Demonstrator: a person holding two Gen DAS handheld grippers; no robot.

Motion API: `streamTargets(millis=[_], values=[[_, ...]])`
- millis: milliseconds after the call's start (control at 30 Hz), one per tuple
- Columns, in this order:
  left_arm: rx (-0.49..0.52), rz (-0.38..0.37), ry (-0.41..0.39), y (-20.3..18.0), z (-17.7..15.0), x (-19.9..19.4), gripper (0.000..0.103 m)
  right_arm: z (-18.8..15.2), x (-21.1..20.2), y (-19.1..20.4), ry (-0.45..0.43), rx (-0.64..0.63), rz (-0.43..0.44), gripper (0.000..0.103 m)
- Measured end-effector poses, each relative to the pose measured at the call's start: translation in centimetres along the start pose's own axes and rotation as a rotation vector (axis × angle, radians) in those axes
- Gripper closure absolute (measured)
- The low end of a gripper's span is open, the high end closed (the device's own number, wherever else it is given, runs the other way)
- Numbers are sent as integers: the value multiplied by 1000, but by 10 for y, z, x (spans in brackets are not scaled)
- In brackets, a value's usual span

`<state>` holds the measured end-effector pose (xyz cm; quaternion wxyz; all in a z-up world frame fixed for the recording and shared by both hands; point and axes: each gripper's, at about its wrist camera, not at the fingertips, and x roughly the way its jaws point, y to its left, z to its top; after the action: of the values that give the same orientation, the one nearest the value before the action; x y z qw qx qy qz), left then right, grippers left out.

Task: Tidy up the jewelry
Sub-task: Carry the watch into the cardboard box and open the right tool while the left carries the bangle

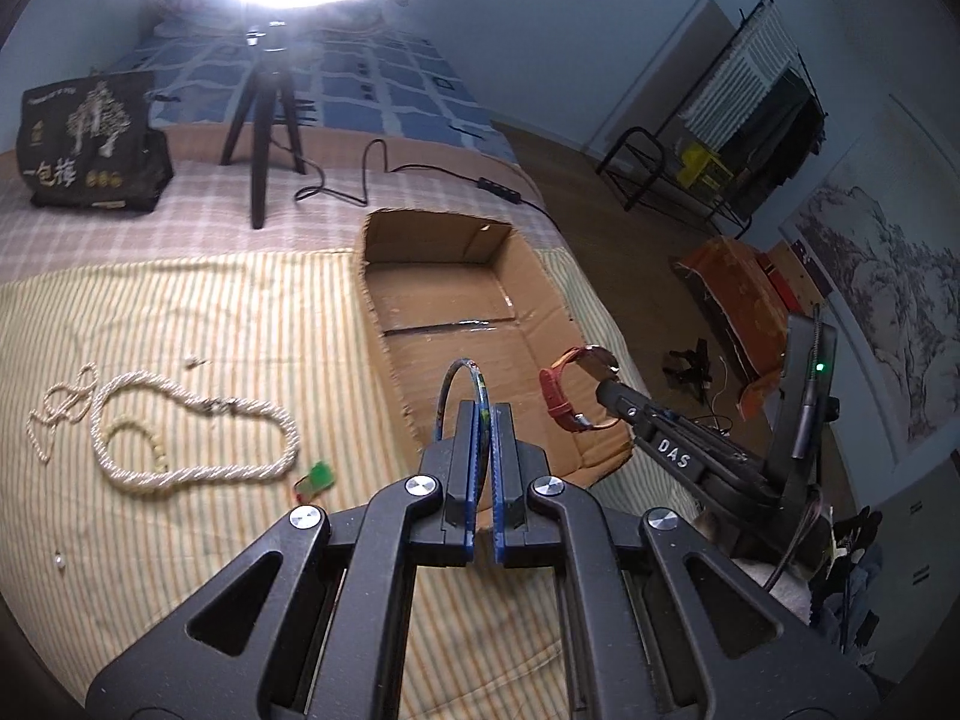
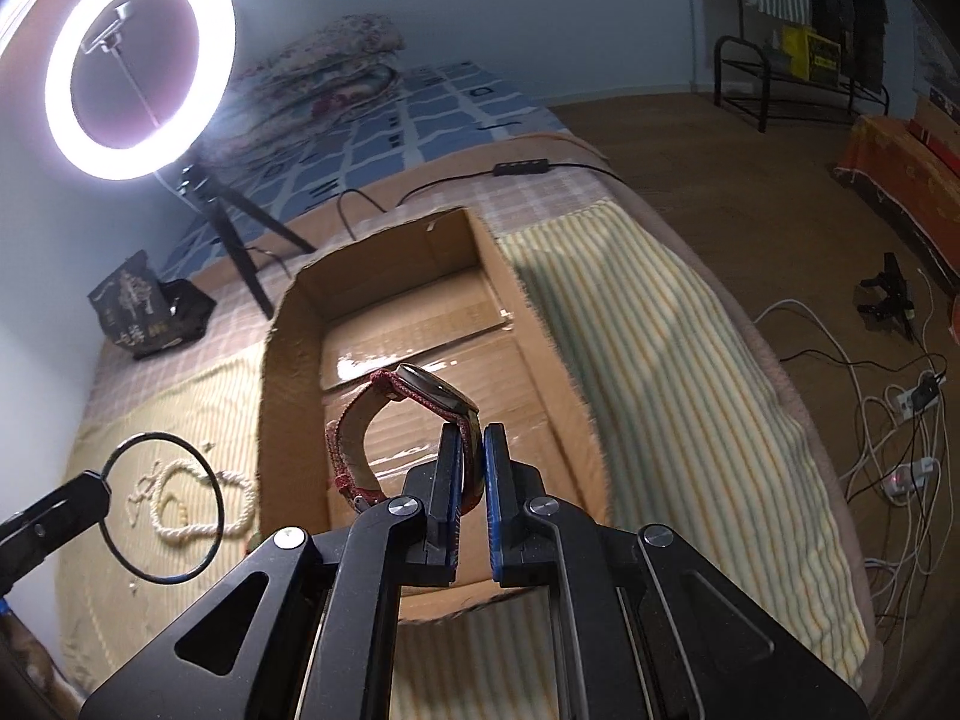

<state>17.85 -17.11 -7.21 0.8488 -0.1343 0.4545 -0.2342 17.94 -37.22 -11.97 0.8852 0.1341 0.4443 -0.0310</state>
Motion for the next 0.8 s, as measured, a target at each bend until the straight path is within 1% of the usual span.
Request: streamTargets(millis=[267,400,600,667,800], values=[[6,-8,28,-10,0,23,102,5,11,-7,10,-5,-25,97],[14,-9,57,-13,-3,35,102,5,13,-11,16,5,-31,97],[9,-28,69,-13,-2,37,102,5,14,-13,22,2,-31,97],[12,-20,64,-13,-1,37,102,4,14,-12,22,2,-26,93],[14,-2,64,-10,0,36,102,5,10,-14,4,17,-9,92]])
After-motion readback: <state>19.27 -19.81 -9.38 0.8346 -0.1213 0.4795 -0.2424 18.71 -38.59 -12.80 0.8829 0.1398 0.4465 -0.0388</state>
